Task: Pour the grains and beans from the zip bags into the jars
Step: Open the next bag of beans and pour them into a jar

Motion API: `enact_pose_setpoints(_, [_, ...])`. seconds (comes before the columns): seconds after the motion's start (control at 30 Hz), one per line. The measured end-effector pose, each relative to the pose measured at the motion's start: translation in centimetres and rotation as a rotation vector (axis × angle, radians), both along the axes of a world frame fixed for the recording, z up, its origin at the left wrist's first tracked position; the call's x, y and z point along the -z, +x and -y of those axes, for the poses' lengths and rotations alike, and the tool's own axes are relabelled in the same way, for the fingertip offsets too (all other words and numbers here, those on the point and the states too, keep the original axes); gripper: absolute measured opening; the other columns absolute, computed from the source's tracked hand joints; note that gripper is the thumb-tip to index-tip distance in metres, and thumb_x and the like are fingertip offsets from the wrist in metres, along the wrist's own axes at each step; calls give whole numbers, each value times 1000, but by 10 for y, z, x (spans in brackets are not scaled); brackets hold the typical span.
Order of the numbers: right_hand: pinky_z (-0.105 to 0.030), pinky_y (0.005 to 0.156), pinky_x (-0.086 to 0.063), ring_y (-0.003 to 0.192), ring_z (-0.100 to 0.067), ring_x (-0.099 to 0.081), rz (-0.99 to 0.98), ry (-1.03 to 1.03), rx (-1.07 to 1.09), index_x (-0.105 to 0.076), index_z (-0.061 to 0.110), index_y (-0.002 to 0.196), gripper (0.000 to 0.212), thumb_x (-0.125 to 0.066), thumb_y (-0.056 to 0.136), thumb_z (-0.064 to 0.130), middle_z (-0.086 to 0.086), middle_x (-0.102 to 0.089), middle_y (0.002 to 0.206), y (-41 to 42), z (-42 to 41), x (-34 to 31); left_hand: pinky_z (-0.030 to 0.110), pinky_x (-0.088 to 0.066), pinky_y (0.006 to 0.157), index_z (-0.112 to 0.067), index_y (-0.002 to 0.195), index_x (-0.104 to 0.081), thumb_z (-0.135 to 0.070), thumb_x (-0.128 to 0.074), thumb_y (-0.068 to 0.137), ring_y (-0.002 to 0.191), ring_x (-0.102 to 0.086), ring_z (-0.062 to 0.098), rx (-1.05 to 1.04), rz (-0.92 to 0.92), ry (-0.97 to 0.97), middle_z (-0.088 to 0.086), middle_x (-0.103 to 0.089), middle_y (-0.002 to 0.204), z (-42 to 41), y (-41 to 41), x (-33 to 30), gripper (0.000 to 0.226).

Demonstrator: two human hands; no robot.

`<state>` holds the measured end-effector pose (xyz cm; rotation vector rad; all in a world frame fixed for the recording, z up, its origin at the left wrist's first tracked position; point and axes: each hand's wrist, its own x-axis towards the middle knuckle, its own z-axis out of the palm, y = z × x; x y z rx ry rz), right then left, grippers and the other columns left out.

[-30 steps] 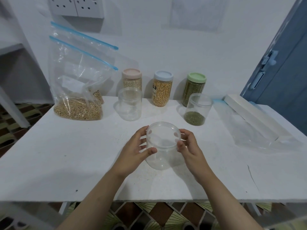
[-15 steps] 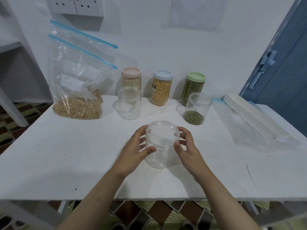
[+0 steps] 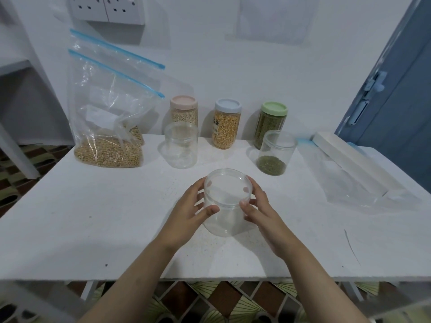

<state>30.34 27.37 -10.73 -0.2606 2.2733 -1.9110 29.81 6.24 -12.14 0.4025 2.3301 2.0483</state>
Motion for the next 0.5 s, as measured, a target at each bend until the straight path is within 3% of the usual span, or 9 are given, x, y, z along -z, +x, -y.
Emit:
enact_pose_setpoints(0.07, [-32, 106, -40, 130, 0, -38, 8, 68, -7, -19, 62, 145, 89, -63, 69, 78, 18, -32, 143, -2, 3, -5, 44, -49, 105, -38, 140, -42, -55, -73, 77, 132, -50, 8, -6, -1, 4, -24, -50, 139, 0, 0, 0, 73])
enact_pose_setpoints(0.13, [-23, 95, -43, 125, 2, -44, -7, 95, 37, -17, 55, 150, 93, -69, 75, 72, 17, -39, 141, -5, 1, -5, 38, -50, 104, -40, 137, -43, -53, -76, 77, 131, -51, 6, -9, 6, 11, -27, -51, 136, 0, -2, 0, 69])
enact_pose_setpoints(0.23, [-24, 92, -50, 114, -2, -58, -76, 26, 119, -35, 52, 141, 70, -67, 79, 56, 9, -56, 130, -5, -7, -2, 28, -49, 104, -39, 135, -44, -41, -77, 80, 128, -52, 4, -16, 17, 33, -28, -54, 132, 1, -3, -1, 64])
enact_pose_setpoints(0.3, [-28, 99, -50, 111, 0, -59, -122, 21, 138, -46, 51, 133, 51, -62, 84, 52, 8, -60, 126, -3, -8, -1, 29, -49, 104, -38, 134, -45, -35, -77, 79, 126, -53, 1, -22, 23, 43, -30, -55, 129, 1, -4, -1, 63])
enact_pose_setpoints(0.37, [-19, 94, -51, 110, 10, -54, -127, 62, 106, -43, 57, 129, 44, -57, 88, 58, 16, -54, 131, 0, -4, -3, 34, -51, 102, -37, 135, -46, -39, -80, 79, 127, -53, 3, -27, 23, 47, -29, -54, 129, 0, -4, -1, 66])
enact_pose_setpoints(0.43, [-16, 92, -49, 116, 12, -47, -121, 155, 53, -32, 63, 135, 61, -59, 81, 73, 22, -41, 135, -2, 1, -5, 36, -53, 100, -38, 136, -45, -44, -81, 75, 127, -53, 6, -31, 23, 54, -27, -54, 130, 0, -5, -1, 71])
enact_pose_setpoints(0.5, [-28, 100, -47, 123, 2, -44, -137, 219, 51, -23, 56, 146, 90, -64, 69, 79, 18, -38, 136, -7, 5, -4, 34, -53, 99, -39, 135, -44, -43, -82, 77, 127, -54, 6, -35, 19, 54, -25, -54, 131, 0, -4, -2, 69])
